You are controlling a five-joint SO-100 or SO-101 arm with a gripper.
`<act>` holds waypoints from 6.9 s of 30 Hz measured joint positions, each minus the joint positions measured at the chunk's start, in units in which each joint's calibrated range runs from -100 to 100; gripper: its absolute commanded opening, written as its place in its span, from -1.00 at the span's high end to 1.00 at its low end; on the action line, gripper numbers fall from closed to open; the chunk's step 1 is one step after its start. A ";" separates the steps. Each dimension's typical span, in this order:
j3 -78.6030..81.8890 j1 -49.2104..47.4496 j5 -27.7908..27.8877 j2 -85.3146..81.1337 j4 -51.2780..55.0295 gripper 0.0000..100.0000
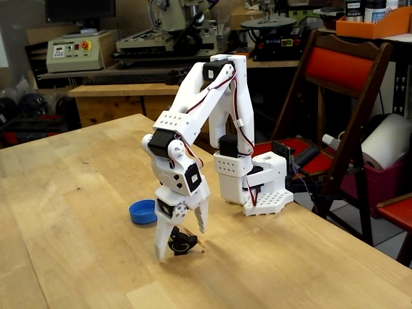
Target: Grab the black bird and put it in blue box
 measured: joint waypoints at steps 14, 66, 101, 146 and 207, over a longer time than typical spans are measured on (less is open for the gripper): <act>0.00 0.00 0.00 0.00 0.00 0.17; -0.09 0.00 0.15 0.00 0.00 0.74; -2.75 0.00 0.29 0.00 0.00 0.95; -24.20 29.74 5.57 0.09 5.44 0.95; -24.54 35.46 5.57 0.94 8.48 0.95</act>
